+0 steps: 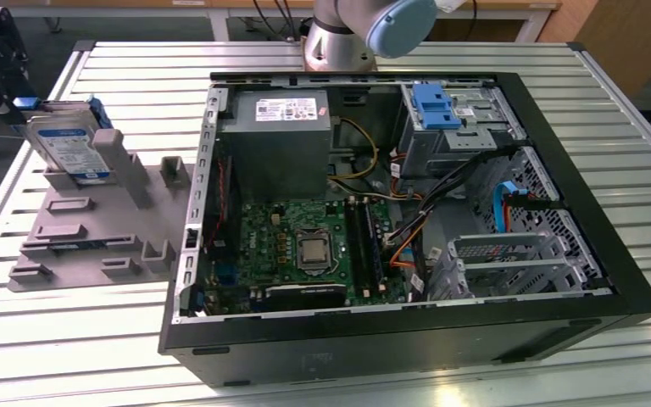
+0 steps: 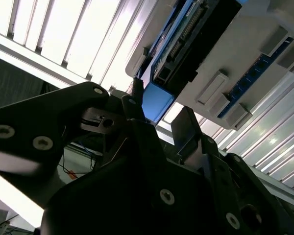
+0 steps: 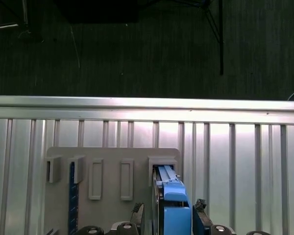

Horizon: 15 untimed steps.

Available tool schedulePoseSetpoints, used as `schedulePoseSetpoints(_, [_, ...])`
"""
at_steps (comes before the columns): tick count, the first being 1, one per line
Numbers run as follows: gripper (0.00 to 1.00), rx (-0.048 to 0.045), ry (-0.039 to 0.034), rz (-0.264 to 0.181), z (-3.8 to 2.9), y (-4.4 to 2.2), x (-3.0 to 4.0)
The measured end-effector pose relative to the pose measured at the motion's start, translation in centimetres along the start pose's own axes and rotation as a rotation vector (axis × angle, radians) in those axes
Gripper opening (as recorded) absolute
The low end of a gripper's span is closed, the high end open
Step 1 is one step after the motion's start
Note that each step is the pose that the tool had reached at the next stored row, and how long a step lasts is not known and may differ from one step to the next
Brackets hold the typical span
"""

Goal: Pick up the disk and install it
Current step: 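Pick up the disk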

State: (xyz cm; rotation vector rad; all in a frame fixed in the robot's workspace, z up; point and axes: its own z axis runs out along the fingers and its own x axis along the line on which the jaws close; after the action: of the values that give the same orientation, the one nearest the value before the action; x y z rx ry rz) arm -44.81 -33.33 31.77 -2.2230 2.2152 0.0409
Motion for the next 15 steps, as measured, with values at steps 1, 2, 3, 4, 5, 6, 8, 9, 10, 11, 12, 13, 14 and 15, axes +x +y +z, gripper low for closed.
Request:
schedulePoseSetpoints(1, [0.51, -0.0001, 0.0, 0.0, 0.08, 0.0, -0.01])
schedulePoseSetpoints(2, [0.51, -0.0003, 0.0, 0.0, 0.16, 0.0, -0.02])
schedulePoseSetpoints(3, [0.51, -0.0004, 0.0, 0.0, 0.19, 0.0, -0.02])
schedulePoseSetpoints(4, [0.51, -0.0005, 0.0001, 0.0, 0.18, 0.0, -0.02])
schedulePoseSetpoints(5, [0.51, -0.0005, 0.0001, 0.0, 0.19, 0.0, -0.02])
schedulePoseSetpoints(6, [0.51, -0.0004, 0.0, 0.0, 0.2, 0.0, -0.02])
schedulePoseSetpoints(8, [0.51, -0.0002, -0.0001, 0.0, 0.24, -0.01, -0.04])
schedulePoseSetpoints(9, [0.51, 0.0, -0.0002, 0.0, 0.3, 0.0, -0.1])
schedulePoseSetpoints(10, [0.51, 0.0, -0.0002, 0.002, 0.37, 0.0, -0.17])
schedulePoseSetpoints(11, [0.51, -0.0001, -0.0002, 0.008, 0.43, -0.01, -0.2])
schedulePoseSetpoints(12, [0.51, 0.0, -0.0003, 0.015, 0.49, -0.01, -0.22])
schedulePoseSetpoints(13, [0.51, 0.0003, -0.0004, 0.022, 0.56, -0.02, -0.22])
schedulePoseSetpoints(14, [0.51, 0.0003, -0.0005, 0.028, 0.63, -0.01, -0.22])
schedulePoseSetpoints(15, [0.51, 0.0005, -0.0005, 0.035, 0.73, -0.01, -0.22])
